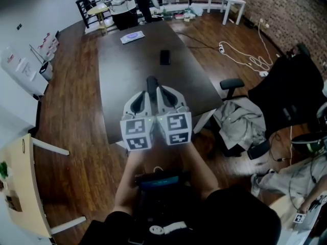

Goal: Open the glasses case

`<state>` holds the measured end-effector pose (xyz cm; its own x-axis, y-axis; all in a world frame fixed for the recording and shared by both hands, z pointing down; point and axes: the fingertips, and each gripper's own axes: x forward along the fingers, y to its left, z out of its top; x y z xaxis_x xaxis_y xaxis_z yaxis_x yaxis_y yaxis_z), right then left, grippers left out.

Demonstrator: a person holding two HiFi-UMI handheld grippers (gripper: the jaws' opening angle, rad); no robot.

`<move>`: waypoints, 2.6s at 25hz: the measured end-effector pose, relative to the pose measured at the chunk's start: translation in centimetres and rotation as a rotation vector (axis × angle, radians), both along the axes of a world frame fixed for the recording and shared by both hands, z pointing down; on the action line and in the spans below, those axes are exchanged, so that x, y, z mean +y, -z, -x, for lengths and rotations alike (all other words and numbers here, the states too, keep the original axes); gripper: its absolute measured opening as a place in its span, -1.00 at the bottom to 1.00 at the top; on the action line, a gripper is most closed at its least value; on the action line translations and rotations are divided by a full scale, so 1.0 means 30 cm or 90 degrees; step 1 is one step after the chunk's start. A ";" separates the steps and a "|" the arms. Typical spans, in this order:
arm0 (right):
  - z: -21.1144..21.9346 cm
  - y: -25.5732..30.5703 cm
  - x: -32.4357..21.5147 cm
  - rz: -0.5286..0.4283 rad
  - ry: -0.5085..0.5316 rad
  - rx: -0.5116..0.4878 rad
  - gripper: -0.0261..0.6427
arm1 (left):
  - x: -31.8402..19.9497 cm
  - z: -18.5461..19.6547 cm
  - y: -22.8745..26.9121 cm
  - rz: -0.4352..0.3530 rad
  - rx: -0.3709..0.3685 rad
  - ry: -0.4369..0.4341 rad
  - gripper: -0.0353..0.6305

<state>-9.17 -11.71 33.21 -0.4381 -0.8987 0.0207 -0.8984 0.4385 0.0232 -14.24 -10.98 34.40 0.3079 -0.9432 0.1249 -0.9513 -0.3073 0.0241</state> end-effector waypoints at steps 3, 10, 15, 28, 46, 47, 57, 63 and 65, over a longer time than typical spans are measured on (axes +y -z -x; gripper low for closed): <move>0.042 -0.010 -0.062 0.011 -0.002 0.003 -0.88 | -0.057 0.039 -0.009 0.007 0.007 -0.005 -0.92; 0.115 -0.018 -0.164 0.012 -0.021 0.027 -0.88 | -0.163 0.113 -0.020 0.009 0.016 -0.017 -0.92; 0.117 -0.035 -0.205 0.016 -0.031 0.039 -0.88 | -0.206 0.113 -0.039 0.011 0.024 -0.030 -0.92; 0.117 -0.078 -0.408 0.030 -0.017 0.046 -0.87 | -0.406 0.111 -0.082 0.027 0.032 -0.019 -0.92; 0.057 -0.114 -0.877 0.036 0.076 0.066 -0.87 | -0.882 0.040 -0.123 0.036 0.002 0.015 -0.92; 0.040 -0.124 -0.897 0.040 0.076 0.066 -0.87 | -0.907 0.051 -0.145 0.048 -0.005 0.016 -0.92; -0.090 -0.205 -1.035 0.081 0.061 0.030 -0.88 | -1.019 0.129 -0.582 0.260 -0.080 -0.023 -0.17; -0.127 -0.194 -1.099 0.071 0.056 0.020 -0.88 | -0.989 0.084 -0.920 0.447 -0.041 -0.105 -0.04; -0.133 -0.202 -1.119 0.075 0.053 0.017 -0.88 | -0.974 0.086 -1.028 0.508 0.015 -0.112 -0.04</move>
<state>-5.18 -45.27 39.26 -0.5089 -0.8500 0.1362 -0.8586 0.5126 -0.0090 -16.81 -40.19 65.23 0.4545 -0.5108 0.7297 -0.8870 -0.3346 0.3183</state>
